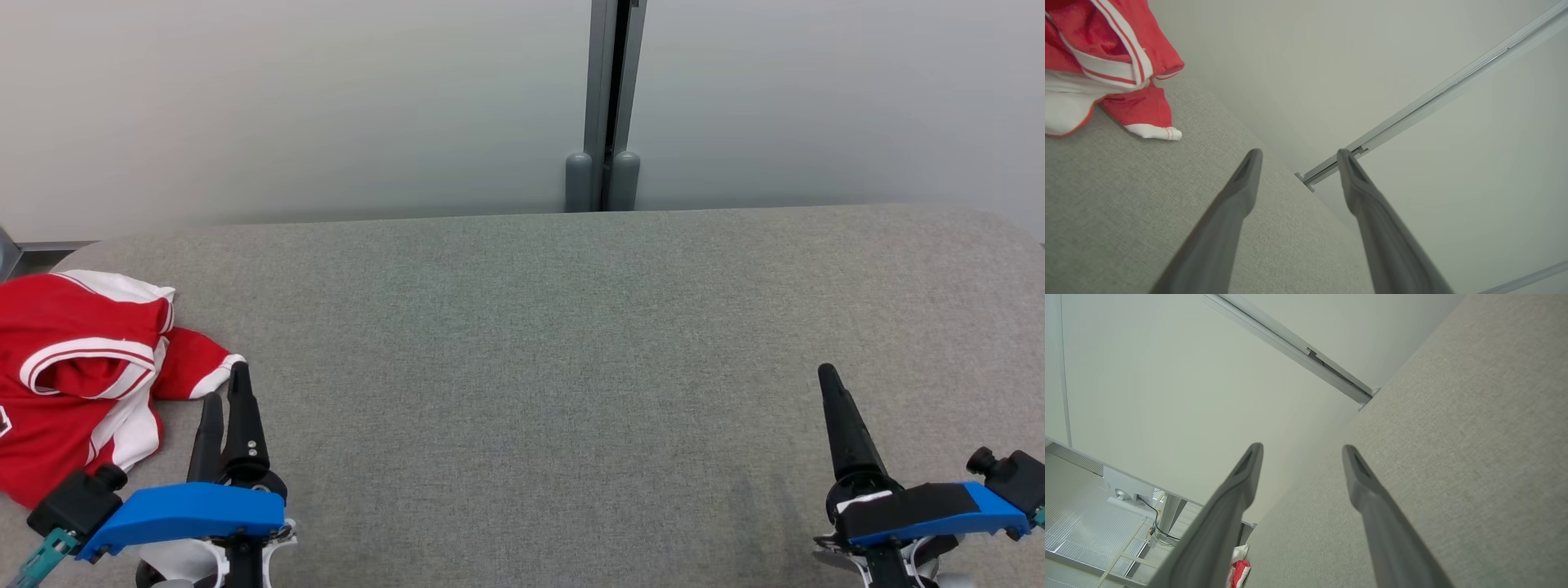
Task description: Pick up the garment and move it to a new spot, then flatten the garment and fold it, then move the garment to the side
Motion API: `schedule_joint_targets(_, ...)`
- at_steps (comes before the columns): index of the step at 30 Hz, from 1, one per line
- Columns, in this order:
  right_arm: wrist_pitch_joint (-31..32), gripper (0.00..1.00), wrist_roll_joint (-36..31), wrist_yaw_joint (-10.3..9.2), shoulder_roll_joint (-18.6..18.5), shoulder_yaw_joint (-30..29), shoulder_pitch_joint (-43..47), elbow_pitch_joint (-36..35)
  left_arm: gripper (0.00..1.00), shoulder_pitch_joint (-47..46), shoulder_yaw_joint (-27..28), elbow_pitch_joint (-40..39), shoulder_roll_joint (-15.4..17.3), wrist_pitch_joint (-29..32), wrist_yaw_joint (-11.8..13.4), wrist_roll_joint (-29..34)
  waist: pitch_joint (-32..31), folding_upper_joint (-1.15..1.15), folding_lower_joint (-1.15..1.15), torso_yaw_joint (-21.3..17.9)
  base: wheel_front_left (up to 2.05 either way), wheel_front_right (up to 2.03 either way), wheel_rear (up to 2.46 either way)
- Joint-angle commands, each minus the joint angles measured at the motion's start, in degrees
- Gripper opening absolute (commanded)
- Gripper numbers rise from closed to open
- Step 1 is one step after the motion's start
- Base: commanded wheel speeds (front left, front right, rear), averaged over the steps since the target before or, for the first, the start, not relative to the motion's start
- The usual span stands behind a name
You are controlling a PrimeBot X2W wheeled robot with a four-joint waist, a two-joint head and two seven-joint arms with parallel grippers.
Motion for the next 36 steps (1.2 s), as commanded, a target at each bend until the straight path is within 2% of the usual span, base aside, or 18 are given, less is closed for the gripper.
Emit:
schedule_joint_targets(1, -0.7, 1.0, -2.7, 0.1, -0.4, 0.3, -1.0, -0.8, 1.0, -1.5, -0.5, -0.9, 0.4, -0.7, 0.3, 3.0, 0.0, 0.0, -0.01, 0.0, 0.0, 0.0, 0.0)
schedule_joint_targets(18, -3.9, 1.0, -16.9, 0.11, -0.4, 1.4, -1.7, 1.5, 1.0, -1.2, -1.4, 0.2, 1.0, -3.9, 1.9, 17.8, -0.1, 0.0, -0.01, -0.1, 0.0, 0.0, 0.0)
schedule_joint_targets(36, -6.7, 1.0, -28.6, 0.13, -0.5, 2.4, -1.8, 0.8, 1.0, -1.1, -3.1, 1.7, 2.4, -6.7, 2.9, 29.9, -0.3, 0.0, -0.01, 0.1, 0.0, 0.0, 0.0)
